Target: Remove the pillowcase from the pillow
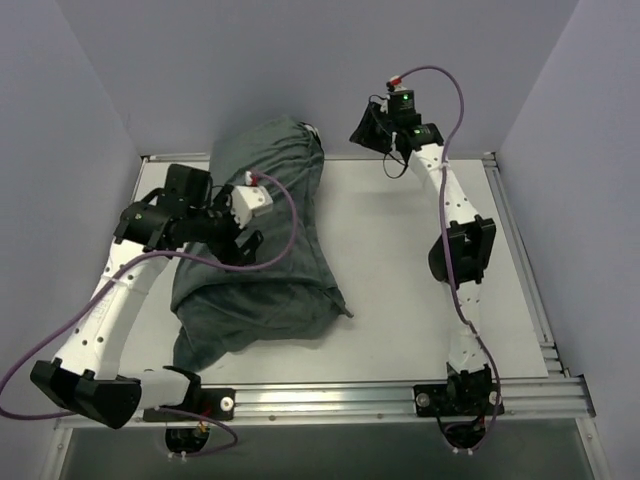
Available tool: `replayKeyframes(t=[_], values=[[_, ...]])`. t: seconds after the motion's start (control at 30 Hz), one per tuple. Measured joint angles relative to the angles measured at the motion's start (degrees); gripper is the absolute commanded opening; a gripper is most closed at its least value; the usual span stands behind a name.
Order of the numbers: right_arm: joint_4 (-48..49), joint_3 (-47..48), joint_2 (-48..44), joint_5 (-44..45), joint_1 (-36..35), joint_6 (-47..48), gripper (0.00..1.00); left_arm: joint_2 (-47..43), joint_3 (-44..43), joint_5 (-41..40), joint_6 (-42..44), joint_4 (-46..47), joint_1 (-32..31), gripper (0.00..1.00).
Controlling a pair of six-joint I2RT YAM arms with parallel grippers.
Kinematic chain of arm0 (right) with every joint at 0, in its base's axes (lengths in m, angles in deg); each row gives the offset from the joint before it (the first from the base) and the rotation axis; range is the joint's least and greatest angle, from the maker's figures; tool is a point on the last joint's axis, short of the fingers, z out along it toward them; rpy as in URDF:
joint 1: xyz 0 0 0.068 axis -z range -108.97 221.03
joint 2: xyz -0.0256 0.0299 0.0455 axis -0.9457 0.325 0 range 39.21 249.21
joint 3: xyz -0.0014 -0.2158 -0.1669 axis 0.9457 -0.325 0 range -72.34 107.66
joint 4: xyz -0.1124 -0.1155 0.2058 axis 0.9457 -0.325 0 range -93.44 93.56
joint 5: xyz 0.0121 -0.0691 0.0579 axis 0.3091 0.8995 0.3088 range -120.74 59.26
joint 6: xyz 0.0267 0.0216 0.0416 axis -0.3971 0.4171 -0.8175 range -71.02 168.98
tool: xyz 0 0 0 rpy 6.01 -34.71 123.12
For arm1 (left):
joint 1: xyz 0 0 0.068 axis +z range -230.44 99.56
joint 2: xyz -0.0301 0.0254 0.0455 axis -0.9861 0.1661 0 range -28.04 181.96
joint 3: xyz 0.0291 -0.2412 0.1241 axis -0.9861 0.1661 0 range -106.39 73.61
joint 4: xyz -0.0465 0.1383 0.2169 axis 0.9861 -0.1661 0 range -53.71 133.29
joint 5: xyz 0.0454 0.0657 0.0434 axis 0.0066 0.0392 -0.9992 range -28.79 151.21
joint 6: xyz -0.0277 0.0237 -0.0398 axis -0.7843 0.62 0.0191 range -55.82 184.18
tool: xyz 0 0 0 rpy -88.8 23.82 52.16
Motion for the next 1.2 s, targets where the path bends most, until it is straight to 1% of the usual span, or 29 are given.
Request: replayKeyframes(t=[0.03, 0.07, 0.1, 0.17, 0.27, 0.37, 0.43, 0.5, 0.57, 0.6, 0.63, 0.67, 0.7, 0.73, 0.87, 0.97, 1.03, 1.1, 1.13, 1.17, 1.2], values=[[-0.44, -0.63, -0.83, -0.33, 0.85, 0.2, 0.56, -0.09, 0.15, -0.2, 0.66, -0.22, -3.17, 0.94], [-1.29, -1.9, -2.03, -0.59, 1.44, 1.05, 0.73, 0.04, 0.31, -1.03, 1.75, -0.46, -6.25, 0.94], [-1.75, -4.63, -3.87, -0.55, 2.01, 2.05, 0.78, 0.13, 0.66, -2.43, 2.69, -0.7, -8.41, 0.94], [-1.9, -17.03, -11.85, -0.35, 2.47, 4.72, 0.89, 0.28, 2.12, -6.27, 4.85, -1.16, -11.41, 0.94], [-1.81, -36.17, -25.49, -0.2, -0.72, 7.63, 0.9, 0.39, 5.88, -12.44, 8.11, -2.25, -13.51, 0.94], [0.46, -49.96, -37.97, -0.63, -7.52, 8.94, 0.9, 0.68, 9.7, -17.2, 10.73, -3.89, -15.45, 1.0], [1.84, -56.94, -45.77, -1.68, -12.55, 8.83, 0.91, 1.09, 11.63, -19.39, 11.69, -4.55, -16.85, 0.87], [4.7, -63.1, -52.54, -2.47, -15.28, 8.09, 0.91, 1.51, 13.18, -20.79, 12.59, -4.92, -17.68, 0.84], [6.19, -68.17, -58.18, -2.38, -16.24, 6.97, 0.91, 1.99, 13.49, -21.55, 13.14, -5.35, -17.77, 0.72], [6.99, -69.81, -59.58, -2.25, -16.65, 6.56, 0.92, 2.01, 13.49, -21.81, 13.42, -5.31, -17.77, 0.65], [7.82, -71.8, -60.94, -1.77, -17.46, 5.99, 0.92, 2.01, 13.49, -22.16, 13.4, -5.27, -17.77, 0.51], [8.7, -73.79, -61.77, -1.46, -18.23, 5.44, 0.92, 1.99, 13.49, -22.73, 13.03, -5.09, -17.77, 0.45], [9.49, -75.87, -62.23, -1.31, -19.32, 5.03, 0.93, 2.01, 13.49, -23.39, 13.03, -4.85, -17.77, 0.43], [10.03, -77.77, -62.29, -1.29, -20.65, 4.66, 0.93, 2.08, 13.49, -23.98, 12.85, -4.55, -17.77, 0.42], [12.07, -84.48, -60.48, -2.21, -26.62, 3.15, 0.94, 2.34, 13.46, -25.11, 11.91, -4.22, -17.77, 0.5], [13.57, -87.36, -59.23, -2.67, -30.4, 2.71, 0.94, 2.32, 13.46, -26.69, 11.58, -3.63, -17.75, 0.49], [15.63, -88.94, -58.82, -3.08, -32.11, 2.21, 0.93, 2.23, 13.77, -28.55, 11.19, -2.12, -17.42, 0.4], [17.9, -90.73, -58.47, -3.15, -32.52, 1.73, 0.89, 2.19, 14.32, -29.86, 10.93, -0.9, -16.44, 0.36], [18.73, -91.38, -58.01, -3.1, -32.46, 1.44, 0.72, 2.25, 14.38, -30.21, 10.75, -0.61, -15.76, 0.33], [19.85, -91.91, -57.18, -3.04, -32.44, 1.31, 0.58, 2.27, 14.38, -30.25, 10.54, -0.46, -15.08, 0.28], [20.83, -92.28, -56.59, -2.93, -32.41, 0.94, 0.48, 2.29, 14.23, -30.18, 10.19, -0.55, -14.38, 0.24]])
